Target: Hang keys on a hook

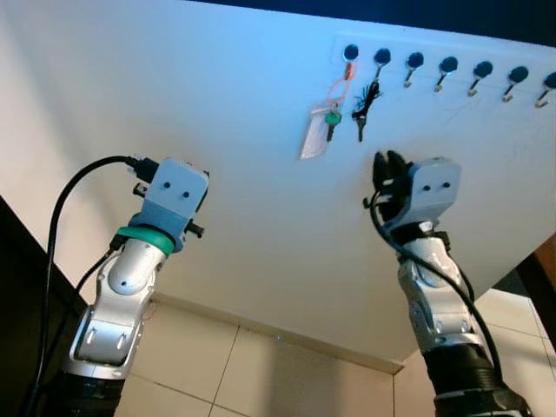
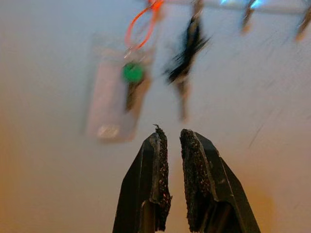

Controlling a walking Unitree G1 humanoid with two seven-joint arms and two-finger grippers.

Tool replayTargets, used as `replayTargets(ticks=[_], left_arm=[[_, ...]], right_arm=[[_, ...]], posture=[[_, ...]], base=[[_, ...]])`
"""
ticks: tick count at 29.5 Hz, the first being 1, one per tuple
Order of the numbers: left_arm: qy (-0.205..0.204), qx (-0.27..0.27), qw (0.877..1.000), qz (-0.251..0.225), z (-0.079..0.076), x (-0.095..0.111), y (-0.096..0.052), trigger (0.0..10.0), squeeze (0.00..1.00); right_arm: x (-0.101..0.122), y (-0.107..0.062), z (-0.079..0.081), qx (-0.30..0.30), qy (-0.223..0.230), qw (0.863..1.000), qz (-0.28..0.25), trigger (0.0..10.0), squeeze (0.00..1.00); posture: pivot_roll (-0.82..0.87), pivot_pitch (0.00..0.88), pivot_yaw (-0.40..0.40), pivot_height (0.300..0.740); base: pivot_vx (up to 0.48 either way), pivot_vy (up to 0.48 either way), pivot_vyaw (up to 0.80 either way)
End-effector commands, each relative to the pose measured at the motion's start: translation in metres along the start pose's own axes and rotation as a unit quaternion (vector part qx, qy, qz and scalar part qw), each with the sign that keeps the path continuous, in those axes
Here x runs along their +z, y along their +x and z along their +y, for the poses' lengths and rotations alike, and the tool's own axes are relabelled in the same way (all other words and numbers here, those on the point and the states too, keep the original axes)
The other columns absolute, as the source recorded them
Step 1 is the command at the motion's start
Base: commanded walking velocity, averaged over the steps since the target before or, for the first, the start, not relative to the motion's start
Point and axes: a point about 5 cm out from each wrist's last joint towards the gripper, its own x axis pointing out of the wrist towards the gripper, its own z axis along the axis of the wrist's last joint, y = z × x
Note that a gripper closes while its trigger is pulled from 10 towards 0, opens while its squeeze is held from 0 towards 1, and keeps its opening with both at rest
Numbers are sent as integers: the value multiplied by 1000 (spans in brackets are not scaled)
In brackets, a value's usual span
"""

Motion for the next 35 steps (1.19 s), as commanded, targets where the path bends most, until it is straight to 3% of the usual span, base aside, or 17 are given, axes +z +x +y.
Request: replayTargets(ticks=[1,35], left_arm=[[9,-2,1000,1,-2,-2,-1,10000,0],[5,-3,1000,-5,-5,-1,-1,10000,0]], right_arm=[[-2,-3,1,9,6,1000,9,10000,0],[-6,-2,4,2,22,999,37,10000,0]], posture=[[49,60,53,740],[59,61,46,740]], base=[[-319,0,0],[-329,0,0]])
